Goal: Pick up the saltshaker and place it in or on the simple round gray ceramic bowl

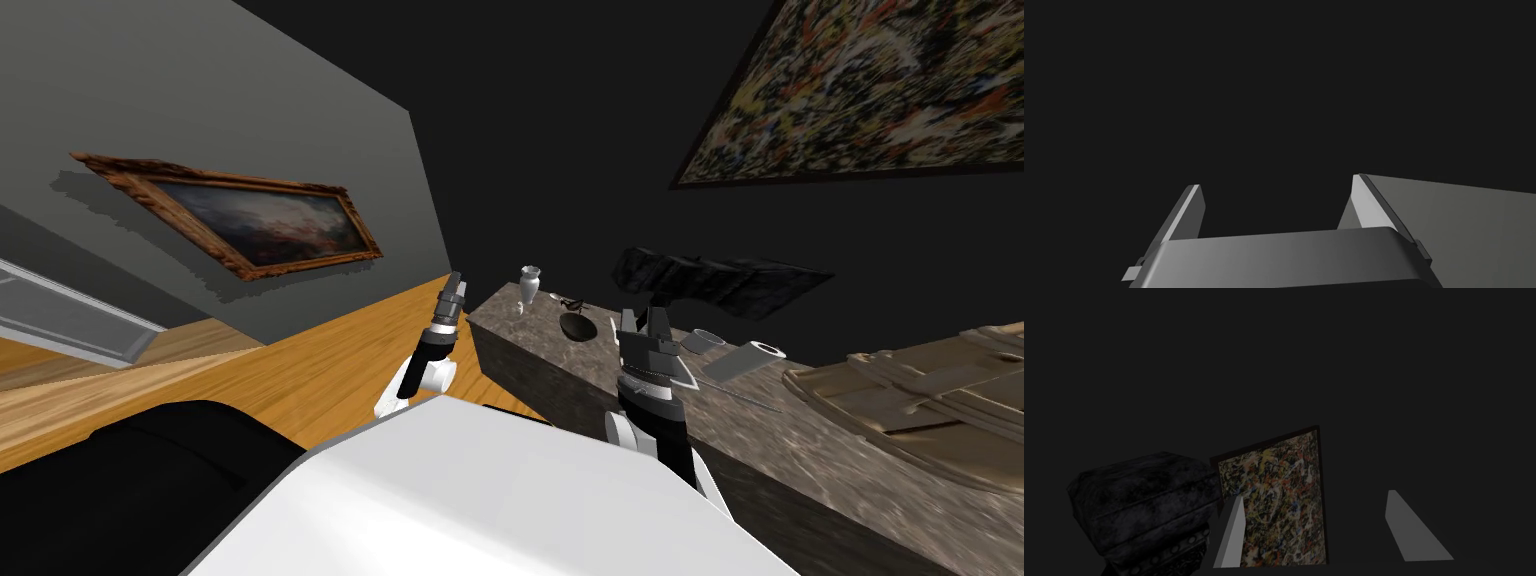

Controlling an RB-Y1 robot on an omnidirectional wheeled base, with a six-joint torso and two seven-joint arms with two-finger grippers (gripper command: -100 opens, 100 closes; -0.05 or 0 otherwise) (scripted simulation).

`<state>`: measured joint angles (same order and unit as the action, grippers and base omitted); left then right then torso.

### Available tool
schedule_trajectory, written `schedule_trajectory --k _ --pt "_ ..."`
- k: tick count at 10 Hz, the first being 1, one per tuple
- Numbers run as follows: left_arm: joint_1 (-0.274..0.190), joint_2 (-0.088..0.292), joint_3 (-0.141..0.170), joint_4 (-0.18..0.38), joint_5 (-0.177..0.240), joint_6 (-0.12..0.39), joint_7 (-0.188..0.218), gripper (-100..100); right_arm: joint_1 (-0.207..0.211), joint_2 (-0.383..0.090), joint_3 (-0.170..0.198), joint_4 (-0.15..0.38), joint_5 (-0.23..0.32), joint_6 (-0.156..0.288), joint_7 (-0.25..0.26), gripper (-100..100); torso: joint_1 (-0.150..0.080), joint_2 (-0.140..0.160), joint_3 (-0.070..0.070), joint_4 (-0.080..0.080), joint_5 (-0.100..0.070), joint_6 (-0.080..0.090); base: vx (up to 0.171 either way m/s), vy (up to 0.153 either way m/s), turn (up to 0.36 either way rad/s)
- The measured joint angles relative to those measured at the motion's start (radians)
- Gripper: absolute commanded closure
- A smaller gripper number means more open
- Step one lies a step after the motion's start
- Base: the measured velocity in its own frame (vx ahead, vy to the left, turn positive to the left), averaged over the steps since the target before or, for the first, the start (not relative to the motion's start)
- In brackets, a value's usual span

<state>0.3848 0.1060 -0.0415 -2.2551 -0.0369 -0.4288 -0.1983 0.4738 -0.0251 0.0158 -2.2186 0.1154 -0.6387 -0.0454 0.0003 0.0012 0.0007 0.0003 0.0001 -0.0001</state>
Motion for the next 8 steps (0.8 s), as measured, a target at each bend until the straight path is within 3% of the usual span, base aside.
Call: schedule_trajectory --k 3,8 --pt "-0.055 0.027 0.035 0.083 -0.019 0.002 -0.013 -100 0.000 0.000 0.000 0.000 0.000 0.000 0.000 0 0.000 0.000 0.000 0.000 0.000 0.000 -0.031 -0.002 -0.087" --pt "-0.131 0.033 0.064 0.193 -0.057 0.021 -0.046 -100 0.000 0.000 0.000 0.000 0.000 0.000 0.000 0 0.000 0.000 0.000 0.000 0.000 0.000 -0.023 -0.002 -0.047"
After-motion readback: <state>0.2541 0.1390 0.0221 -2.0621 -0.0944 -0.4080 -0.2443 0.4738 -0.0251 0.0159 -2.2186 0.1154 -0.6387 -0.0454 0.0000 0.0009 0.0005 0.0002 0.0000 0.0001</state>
